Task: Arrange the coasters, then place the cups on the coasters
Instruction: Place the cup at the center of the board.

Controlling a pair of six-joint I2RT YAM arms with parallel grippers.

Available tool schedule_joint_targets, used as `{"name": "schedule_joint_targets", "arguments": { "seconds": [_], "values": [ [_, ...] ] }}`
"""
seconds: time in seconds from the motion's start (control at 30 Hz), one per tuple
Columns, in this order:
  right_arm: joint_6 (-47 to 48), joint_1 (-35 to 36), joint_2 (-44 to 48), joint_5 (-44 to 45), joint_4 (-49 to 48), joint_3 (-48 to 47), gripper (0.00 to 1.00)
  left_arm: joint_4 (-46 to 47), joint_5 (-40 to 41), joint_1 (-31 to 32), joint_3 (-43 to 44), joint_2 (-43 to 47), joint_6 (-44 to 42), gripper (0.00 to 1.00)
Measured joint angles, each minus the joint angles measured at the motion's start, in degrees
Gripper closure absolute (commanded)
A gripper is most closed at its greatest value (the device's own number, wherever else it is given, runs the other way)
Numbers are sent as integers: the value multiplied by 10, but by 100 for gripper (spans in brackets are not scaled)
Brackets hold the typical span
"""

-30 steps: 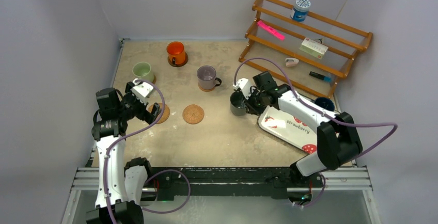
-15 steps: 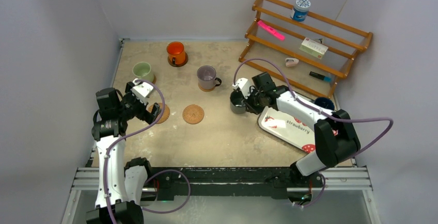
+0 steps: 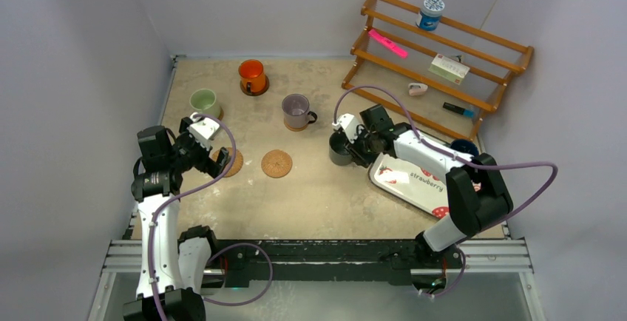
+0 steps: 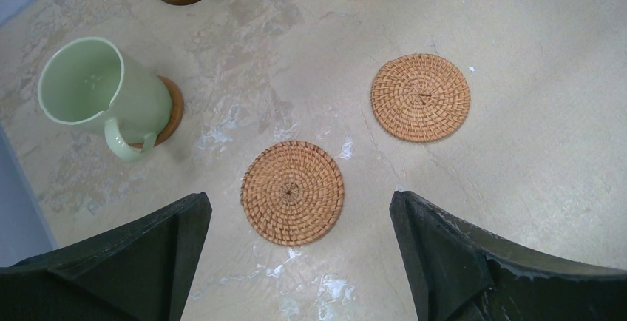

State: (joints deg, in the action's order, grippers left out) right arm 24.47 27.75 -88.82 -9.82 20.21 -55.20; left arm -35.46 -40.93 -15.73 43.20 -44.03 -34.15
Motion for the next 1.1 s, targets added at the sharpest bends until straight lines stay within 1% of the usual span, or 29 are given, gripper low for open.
{"name": "schedule_joint_targets", "arguments": {
  "seconds": [0.03,0.1,0.17,0.23,0.4,0.67,0.73,0.77,0.8,0.83,0.87,1.1],
  "values": [
    [0,0,0,-2,0,0,46,0,0,0,0,0,0,0],
    [1,0,0,-3,3,-1,37,0,0,0,0,0,0,0],
    [3,1,0,-10,13,-4,32,0,0,0,0,1,0,0],
    [7,1,-1,-22,32,-11,30,0,0,0,0,1,0,0],
    [21,9,0,-38,66,-21,29,0,0,0,0,1,0,0],
    [35,55,0,-78,107,-24,28,0,0,0,0,1,0,0],
    [37,72,0,-94,113,-27,23,0,0,0,0,1,0,0],
    [37,79,0,-103,115,-29,19,0,0,0,0,0,0,0],
    [37,87,0,-110,116,-31,13,0,0,0,0,0,0,0],
    [37,93,0,-118,116,-33,4,0,0,0,0,0,0,0],
    [37,99,0,-127,116,-35,1,0,0,0,0,0,0,0],
    [44,126,8,-175,114,-38,1,2,7,0,0,-2,0,0]
  ]
}}
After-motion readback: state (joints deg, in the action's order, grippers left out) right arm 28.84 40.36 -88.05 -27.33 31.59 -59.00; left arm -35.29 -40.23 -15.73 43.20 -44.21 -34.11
